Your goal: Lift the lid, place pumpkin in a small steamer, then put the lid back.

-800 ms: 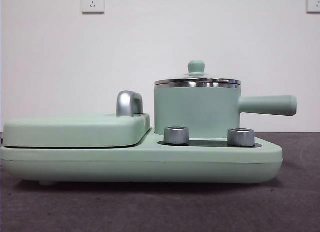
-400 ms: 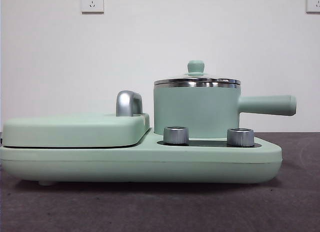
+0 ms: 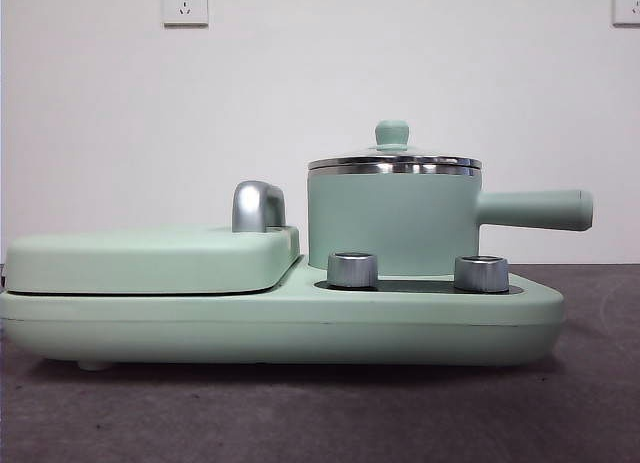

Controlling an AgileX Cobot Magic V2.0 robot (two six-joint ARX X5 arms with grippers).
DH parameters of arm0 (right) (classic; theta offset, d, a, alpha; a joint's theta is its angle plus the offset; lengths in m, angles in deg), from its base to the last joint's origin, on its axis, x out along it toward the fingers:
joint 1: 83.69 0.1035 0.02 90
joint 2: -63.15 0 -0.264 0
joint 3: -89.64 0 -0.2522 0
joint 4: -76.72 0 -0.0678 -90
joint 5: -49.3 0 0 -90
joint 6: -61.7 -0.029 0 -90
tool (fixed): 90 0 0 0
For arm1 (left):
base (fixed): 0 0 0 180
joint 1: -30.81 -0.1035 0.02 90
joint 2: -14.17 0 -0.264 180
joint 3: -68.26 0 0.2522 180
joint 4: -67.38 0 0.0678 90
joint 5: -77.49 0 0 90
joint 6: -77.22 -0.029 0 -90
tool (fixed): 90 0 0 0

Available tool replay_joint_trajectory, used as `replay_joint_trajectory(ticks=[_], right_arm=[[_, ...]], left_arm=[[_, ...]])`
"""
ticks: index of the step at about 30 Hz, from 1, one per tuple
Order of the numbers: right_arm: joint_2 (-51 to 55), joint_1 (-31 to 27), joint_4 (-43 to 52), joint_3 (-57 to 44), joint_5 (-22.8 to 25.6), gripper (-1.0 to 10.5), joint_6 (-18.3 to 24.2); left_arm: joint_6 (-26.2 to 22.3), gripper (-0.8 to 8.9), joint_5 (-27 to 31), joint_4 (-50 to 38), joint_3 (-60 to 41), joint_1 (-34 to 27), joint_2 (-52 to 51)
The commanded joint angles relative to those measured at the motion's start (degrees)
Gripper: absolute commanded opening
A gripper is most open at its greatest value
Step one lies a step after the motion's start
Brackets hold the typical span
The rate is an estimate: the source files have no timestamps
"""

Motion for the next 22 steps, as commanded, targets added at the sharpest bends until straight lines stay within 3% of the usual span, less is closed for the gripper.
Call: replay_joint_trajectory(ticks=[1,10,22], right_arm=[[3.65,-1.53,7.93,-7.37,2.43,0.2,1.79],[10.08,-1.92,19.78,-22.67,-1.40,0.2,5.53],[10.10,-2.10,33.16,-33.97,-1.01,0.2,4.85]], left_arm=[[-0.72,0.06,-0.13,0.42,-1.07,0.00,-0.07],[-0.72,0.06,-0.13,0.42,-1.07,0.00,-0.07],[-0.72,0.06,-0.13,0.42,-1.07,0.00,-0.07]])
